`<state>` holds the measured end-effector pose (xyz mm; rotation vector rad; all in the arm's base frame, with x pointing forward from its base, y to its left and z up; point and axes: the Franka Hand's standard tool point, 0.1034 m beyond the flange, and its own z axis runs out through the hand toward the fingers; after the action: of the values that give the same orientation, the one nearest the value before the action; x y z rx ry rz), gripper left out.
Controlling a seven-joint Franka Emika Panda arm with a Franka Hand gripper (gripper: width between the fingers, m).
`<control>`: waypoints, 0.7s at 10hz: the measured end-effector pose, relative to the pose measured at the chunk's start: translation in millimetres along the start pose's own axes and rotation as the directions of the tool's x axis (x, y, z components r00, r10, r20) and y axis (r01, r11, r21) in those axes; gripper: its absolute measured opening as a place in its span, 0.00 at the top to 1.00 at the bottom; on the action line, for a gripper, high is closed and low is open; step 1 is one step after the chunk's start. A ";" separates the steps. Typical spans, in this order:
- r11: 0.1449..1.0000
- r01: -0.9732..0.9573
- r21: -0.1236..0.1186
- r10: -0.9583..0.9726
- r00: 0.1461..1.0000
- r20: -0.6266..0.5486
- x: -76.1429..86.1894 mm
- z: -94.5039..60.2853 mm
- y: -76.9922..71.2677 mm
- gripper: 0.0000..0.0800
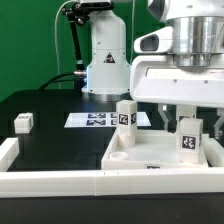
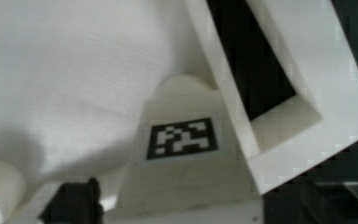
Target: Assemble square table
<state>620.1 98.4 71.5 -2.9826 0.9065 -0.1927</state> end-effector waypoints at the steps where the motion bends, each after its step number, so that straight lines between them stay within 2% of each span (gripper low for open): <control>1: 1.000 0.011 0.003 -0.011 1.000 -0.001 -0.5 -1.4 -1.7 0.23; 5: 0.989 0.150 0.012 -0.150 0.989 -0.006 -2.3 -10.7 -2.6 0.19; 7: 0.989 0.151 0.010 -0.151 0.989 -0.004 -2.8 -8.9 -2.2 0.19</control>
Offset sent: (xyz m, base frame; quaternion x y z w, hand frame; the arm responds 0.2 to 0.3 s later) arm -0.0155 0.0014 0.0133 0.0010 -0.0014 -0.1046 0.9945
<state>617.9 101.9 80.2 -3.0429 0.6778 -0.2040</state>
